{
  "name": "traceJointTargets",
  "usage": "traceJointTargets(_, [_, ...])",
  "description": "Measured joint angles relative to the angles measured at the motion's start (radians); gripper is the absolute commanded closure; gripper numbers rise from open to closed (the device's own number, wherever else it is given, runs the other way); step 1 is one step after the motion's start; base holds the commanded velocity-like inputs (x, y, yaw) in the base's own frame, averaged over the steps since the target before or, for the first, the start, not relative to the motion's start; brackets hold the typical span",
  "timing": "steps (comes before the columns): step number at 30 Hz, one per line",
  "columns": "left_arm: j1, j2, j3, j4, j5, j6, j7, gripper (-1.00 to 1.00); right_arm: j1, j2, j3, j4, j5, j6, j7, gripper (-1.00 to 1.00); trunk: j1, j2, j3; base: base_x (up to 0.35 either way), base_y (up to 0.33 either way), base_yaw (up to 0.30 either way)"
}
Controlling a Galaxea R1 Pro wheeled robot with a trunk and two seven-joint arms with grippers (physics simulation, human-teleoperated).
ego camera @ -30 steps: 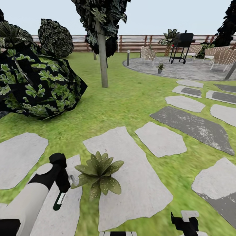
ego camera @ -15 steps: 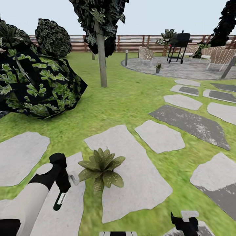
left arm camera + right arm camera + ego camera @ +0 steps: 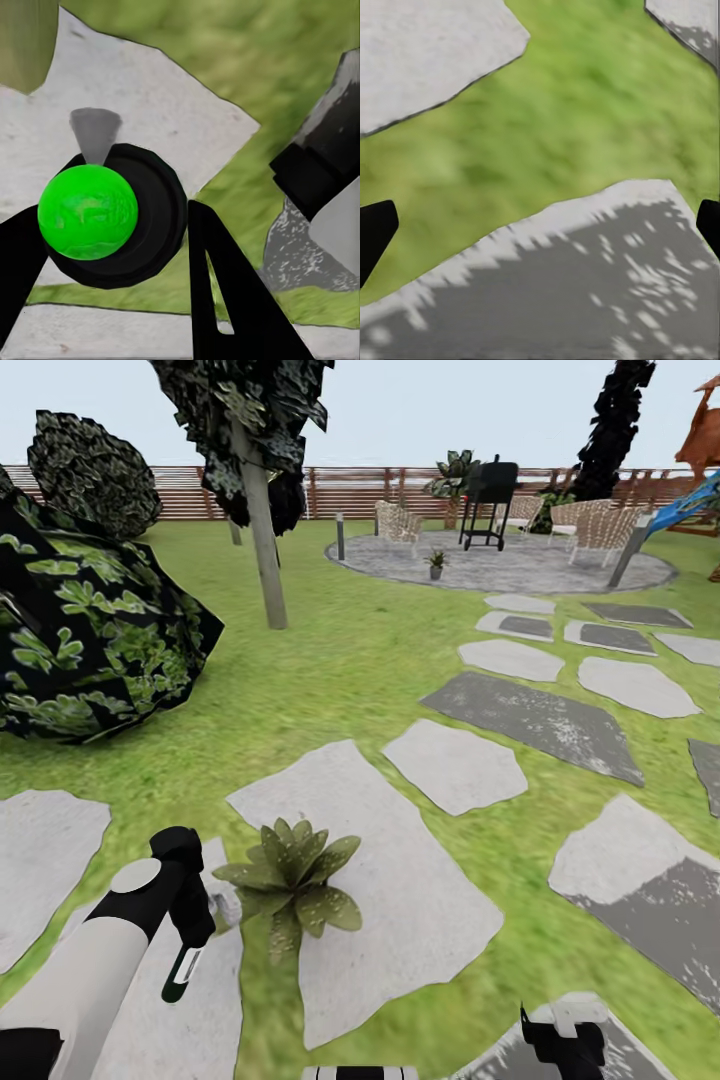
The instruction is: Pick up the pesticide atomizer in the garden and spray insectifuge to fully cover both potted plants in the garden.
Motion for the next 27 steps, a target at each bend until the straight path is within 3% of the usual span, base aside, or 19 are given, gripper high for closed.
traceJointTargets(7, [0.000, 0.003, -0.001, 0.000, 0.000, 0.000, 0.000, 1.00, 0.000, 0.000, 0.000, 0.000, 0.000, 0.000, 0.000, -1.00, 0.000, 0.000, 0.000, -0.198, 0.257, -0.261])
traceJointTargets(18, [0.001, 0.006, 0.000, 0.000, -0.001, 0.001, 0.000, 1.00, 0.000, -0.001, 0.000, 0.000, 0.000, 0.002, 0.000, -1.00, 0.000, 0.000, 0.000, -0.237, 0.232, -0.014])
traceJointTargets(27, [0.001, 0.000, 0.001, 0.011, 0.000, 0.011, 0.000, 1.00, 0.000, 0.000, 0.000, 0.000, 0.000, 0.000, 0.000, -1.00, 0.000, 0.000, 0.000, 0.091, 0.278, -0.121])
